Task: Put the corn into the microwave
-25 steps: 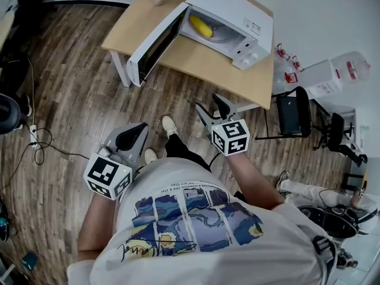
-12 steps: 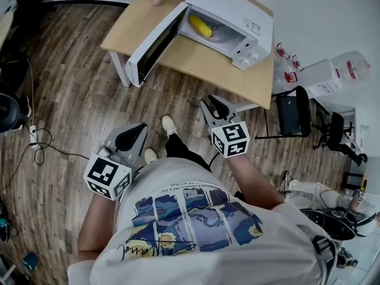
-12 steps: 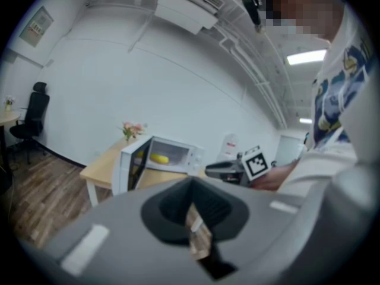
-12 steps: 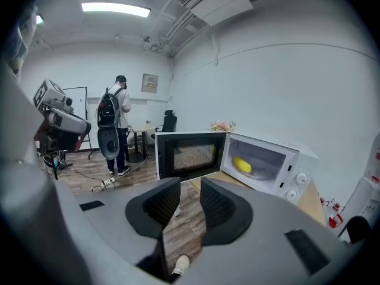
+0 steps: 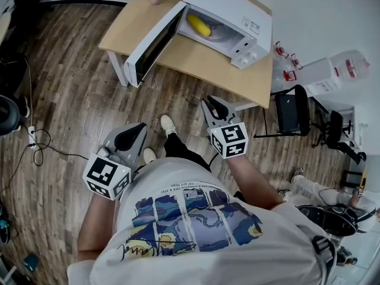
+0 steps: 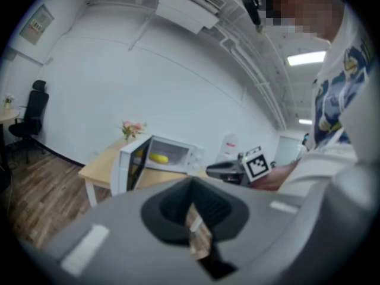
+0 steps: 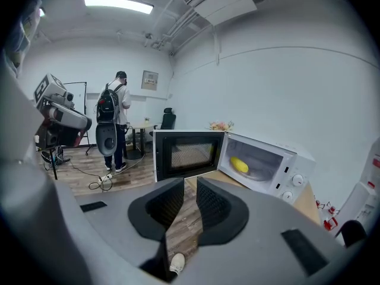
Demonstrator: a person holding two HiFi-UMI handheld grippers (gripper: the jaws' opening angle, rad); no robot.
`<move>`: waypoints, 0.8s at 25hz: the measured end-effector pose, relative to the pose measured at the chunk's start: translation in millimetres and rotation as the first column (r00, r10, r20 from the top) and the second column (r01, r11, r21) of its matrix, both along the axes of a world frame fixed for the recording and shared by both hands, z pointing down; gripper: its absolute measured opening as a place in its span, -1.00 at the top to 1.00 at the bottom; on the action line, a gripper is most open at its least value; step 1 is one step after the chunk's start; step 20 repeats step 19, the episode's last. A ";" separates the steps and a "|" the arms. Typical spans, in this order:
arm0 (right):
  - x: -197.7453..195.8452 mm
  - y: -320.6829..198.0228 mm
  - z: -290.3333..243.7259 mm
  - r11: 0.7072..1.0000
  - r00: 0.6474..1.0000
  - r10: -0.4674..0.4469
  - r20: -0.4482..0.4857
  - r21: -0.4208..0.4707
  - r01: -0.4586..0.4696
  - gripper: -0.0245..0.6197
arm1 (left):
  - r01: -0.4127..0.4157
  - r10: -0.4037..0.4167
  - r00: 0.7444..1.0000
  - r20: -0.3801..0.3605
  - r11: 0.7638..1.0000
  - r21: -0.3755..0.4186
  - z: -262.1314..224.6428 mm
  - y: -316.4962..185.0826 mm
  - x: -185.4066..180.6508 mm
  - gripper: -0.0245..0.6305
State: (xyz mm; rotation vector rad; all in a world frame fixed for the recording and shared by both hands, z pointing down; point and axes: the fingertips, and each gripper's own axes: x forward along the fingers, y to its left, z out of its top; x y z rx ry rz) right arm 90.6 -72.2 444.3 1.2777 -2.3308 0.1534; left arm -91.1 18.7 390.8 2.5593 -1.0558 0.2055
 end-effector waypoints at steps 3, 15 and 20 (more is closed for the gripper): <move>1.4 -0.4 1.9 1.000 1.000 0.001 -0.003 -0.005 -0.001 0.71 | 0.002 -0.002 1.000 -0.002 1.000 -0.003 1.3 -0.7 0.5 0.90; 12.0 -13.8 8.3 1.000 1.000 0.008 -0.015 -0.016 -0.008 0.71 | 0.003 -0.003 1.000 -0.001 1.000 -0.011 3.0 -13.0 8.6 0.90; 13.4 -20.2 9.0 1.000 1.000 0.008 -0.020 -0.017 -0.009 0.71 | 0.005 -0.005 1.000 -0.001 1.000 -0.012 2.1 -17.5 9.1 0.90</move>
